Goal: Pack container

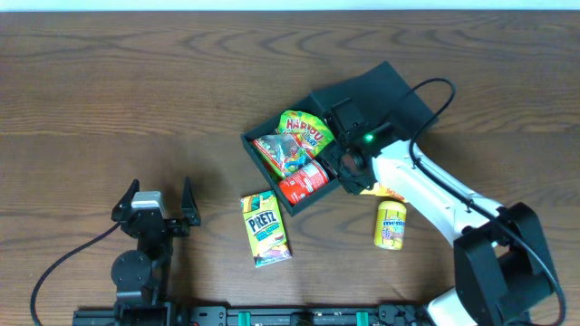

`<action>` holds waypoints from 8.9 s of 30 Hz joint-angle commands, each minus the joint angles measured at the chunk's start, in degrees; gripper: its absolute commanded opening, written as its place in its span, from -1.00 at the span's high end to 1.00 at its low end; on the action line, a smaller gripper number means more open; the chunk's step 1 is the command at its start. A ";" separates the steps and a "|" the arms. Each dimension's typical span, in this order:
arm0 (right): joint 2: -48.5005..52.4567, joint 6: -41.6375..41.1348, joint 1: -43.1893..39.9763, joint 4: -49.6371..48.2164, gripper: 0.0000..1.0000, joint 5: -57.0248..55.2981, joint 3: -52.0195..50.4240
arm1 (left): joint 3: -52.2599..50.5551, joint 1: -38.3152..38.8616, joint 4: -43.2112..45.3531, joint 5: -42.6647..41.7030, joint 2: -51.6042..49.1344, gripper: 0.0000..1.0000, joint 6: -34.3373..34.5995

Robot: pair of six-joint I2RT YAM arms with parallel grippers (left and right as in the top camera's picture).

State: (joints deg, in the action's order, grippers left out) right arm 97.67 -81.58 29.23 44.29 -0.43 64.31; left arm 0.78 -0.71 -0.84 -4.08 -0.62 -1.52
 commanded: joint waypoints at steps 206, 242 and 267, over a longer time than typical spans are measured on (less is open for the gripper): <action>-23.61 39.80 -10.19 -0.24 0.01 -0.57 -30.62 | -0.52 -0.28 -3.21 -0.02 0.35 -0.90 0.24; -29.51 43.45 -10.19 10.34 0.06 6.47 -8.81 | -0.52 -0.28 -3.23 -0.02 0.35 -0.91 0.24; -2.25 70.34 -10.21 12.04 0.12 6.47 19.12 | -0.52 -0.28 -3.23 -0.02 0.35 -0.91 0.24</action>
State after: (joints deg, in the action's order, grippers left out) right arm 94.21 -19.59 19.44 56.36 5.82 80.99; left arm 0.78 -0.71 -0.86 -4.08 -0.62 -1.52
